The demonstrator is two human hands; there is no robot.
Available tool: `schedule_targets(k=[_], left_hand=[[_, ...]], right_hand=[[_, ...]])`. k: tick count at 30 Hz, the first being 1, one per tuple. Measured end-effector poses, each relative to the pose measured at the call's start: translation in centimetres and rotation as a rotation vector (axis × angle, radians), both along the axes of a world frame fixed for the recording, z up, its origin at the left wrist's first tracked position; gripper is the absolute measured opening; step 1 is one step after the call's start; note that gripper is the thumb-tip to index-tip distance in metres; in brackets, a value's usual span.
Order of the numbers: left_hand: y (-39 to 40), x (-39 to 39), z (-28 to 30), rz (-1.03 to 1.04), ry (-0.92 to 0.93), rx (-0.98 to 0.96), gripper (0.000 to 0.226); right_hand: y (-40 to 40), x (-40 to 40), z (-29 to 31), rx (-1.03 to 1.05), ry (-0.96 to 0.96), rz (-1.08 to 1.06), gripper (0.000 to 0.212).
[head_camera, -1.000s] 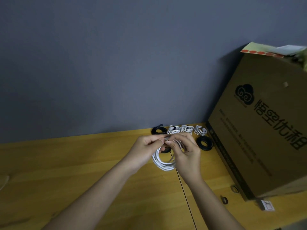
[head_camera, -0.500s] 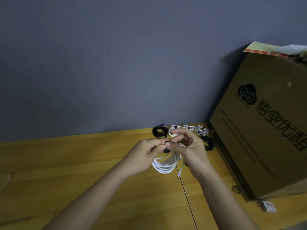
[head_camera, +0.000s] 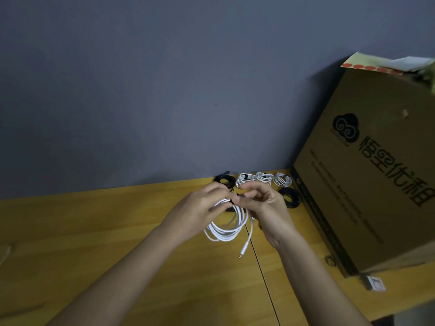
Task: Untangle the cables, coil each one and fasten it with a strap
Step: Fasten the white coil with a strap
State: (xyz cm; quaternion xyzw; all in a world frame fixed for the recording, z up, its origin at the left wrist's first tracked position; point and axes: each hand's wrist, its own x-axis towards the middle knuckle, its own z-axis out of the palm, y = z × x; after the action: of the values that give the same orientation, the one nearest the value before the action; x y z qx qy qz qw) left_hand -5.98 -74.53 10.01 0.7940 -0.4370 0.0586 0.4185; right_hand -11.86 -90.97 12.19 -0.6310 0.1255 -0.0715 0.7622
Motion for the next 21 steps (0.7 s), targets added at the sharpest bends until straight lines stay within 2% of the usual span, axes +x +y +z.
schedule_targets(k=[4, 8, 12, 17, 21], left_hand=[[-0.1, 0.5, -0.6, -0.022, 0.064, -0.048, 0.016], [-0.1, 0.7, -1.0, -0.022, 0.039, -0.038, 0.023], [-0.1, 0.9, -1.0, -0.033, 0.072, 0.004, 0.021], [-0.5, 0.6, -0.6, -0.062, 0.165, 0.026, 0.014], [-0.6, 0.5, -0.4, -0.02, 0.262, -0.01, 0.01]], right_hand=[[-0.3, -0.1, -0.1, -0.083, -0.021, 0.03, 0.026], [-0.7, -0.2, -0.2, -0.11, -0.022, 0.053, 0.026], [-1.4, -0.2, 0.0, -0.175, -0.026, 0.095, 0.024], [-1.4, 0.4, -0.1, -0.334, -0.052, 0.022, 0.021], [-0.9, 0.3, -0.4, -0.458, -0.149, 0.019, 0.023]])
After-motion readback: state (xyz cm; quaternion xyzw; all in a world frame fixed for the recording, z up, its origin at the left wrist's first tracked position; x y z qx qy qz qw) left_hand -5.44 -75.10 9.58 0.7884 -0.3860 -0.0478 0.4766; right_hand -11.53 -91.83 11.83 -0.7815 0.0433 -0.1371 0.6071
